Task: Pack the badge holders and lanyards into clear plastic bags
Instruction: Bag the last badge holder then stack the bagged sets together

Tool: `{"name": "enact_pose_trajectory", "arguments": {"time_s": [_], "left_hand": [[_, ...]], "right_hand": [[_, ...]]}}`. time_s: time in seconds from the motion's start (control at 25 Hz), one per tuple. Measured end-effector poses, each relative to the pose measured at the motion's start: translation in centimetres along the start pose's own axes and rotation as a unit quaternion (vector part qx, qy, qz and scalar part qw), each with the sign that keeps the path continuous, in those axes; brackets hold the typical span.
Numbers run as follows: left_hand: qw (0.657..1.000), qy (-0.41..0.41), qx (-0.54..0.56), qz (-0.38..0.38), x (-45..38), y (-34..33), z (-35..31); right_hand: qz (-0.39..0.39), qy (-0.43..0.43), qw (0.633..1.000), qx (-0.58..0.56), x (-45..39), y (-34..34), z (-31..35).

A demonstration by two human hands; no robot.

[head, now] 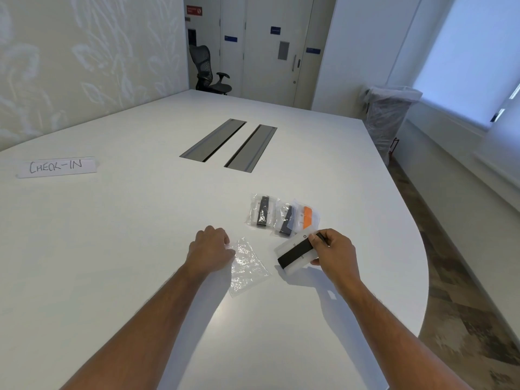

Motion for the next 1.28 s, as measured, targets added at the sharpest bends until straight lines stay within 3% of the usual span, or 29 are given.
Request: {"name": "enact_pose_trajectory", "arguments": {"time_s": [0.16, 0.4, 0.68, 1.28], "left_hand": [[0.998, -0.061, 0.023, -0.016, 0.7, -0.3, -1.2], [0.975, -0.174, 0.114, 0.082, 1.9, -1.4, -5.0], [0.949, -0.246, 0.155, 0.122, 2.4, -1.6, -9.5], [0.920, -0.236, 0.266, 0.163, 2.0, -2.0, -11.2]], "right_hand": [[0.000, 0.004, 1.000, -0.021, 0.2, -0.2, 0.2], [-0.041, 0.009, 0.991, -0.126, 0.0, 1.0, 1.2], [-0.054, 0.012, 0.978, -0.202, -0.1, 1.7, 2.5], [0.025, 0.080, 0.995, -0.046, -0.1, 2.8, 3.5]]}}
Point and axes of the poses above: each hand's wrist, its own x-axis away from the middle knuckle, its own y-axis out of the back of the hand, z = x × y, the point moved 8 cm from there along -x, towards the middle knuckle, and after that the axes turned 10 degrees about x, right-handed, at the moved point
